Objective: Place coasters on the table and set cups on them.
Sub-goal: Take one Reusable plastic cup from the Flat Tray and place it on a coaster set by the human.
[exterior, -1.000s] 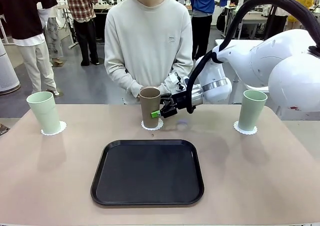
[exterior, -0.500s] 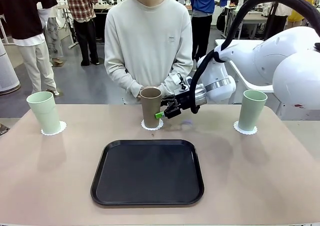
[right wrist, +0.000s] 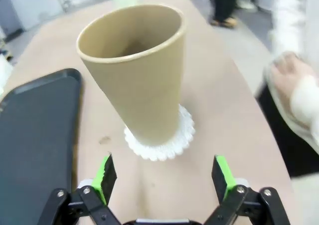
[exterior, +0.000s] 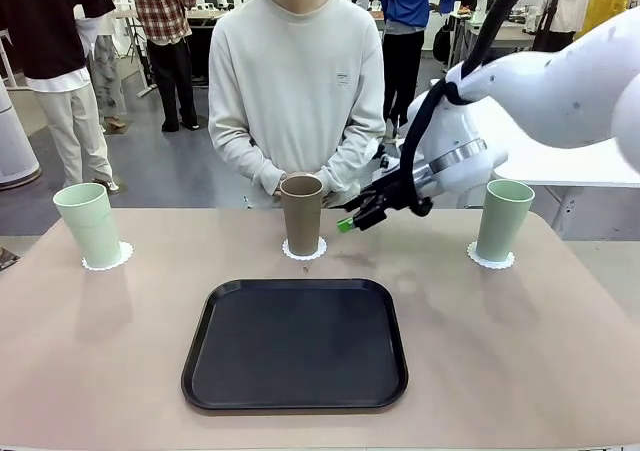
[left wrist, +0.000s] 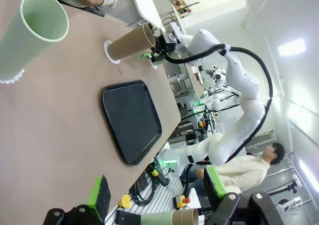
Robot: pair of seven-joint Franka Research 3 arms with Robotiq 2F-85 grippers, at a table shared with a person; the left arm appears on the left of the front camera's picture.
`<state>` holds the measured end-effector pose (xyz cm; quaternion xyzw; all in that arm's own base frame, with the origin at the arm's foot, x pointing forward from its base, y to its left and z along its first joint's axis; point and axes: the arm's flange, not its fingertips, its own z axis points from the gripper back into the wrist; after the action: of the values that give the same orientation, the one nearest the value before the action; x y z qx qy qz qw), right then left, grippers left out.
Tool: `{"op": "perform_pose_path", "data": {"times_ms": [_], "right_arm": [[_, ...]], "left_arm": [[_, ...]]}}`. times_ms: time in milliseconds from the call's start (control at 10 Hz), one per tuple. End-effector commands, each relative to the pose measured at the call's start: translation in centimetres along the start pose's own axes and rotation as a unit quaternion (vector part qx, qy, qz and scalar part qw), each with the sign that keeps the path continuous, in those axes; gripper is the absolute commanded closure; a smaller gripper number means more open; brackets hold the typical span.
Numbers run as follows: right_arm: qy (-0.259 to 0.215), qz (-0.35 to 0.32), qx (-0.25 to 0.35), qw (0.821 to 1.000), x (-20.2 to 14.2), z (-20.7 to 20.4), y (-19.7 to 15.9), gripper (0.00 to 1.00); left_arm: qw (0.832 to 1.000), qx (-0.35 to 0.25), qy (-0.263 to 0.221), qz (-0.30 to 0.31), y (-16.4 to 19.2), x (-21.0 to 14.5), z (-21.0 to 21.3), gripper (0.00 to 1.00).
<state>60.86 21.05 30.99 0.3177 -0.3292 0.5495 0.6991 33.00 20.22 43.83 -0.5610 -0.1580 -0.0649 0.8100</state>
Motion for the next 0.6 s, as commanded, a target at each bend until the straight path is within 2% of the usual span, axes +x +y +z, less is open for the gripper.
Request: {"op": "perform_pose_path", "data": {"times_ms": [0,200,300,500], "right_arm": [[0.111,-0.054,-0.107,0.987,4.7,4.7,6.5,0.00],[0.150,-0.113,-0.206,0.960,9.6,9.8,11.5,0.00],[0.155,-0.156,-0.234,0.947,11.7,11.4,13.7,0.00],[0.167,-0.226,-0.242,0.929,14.9,13.5,17.3,0.00]], "left_arm": [[1.000,-0.004,-0.005,-0.002,-0.3,0.1,0.1,0.00],[1.000,-0.004,-0.005,-0.002,-0.3,0.1,0.1,0.00],[1.000,-0.004,-0.005,-0.002,-0.3,0.1,0.1,0.00],[1.000,-0.004,-0.005,-0.002,-0.3,0.1,0.1,0.00]]}}
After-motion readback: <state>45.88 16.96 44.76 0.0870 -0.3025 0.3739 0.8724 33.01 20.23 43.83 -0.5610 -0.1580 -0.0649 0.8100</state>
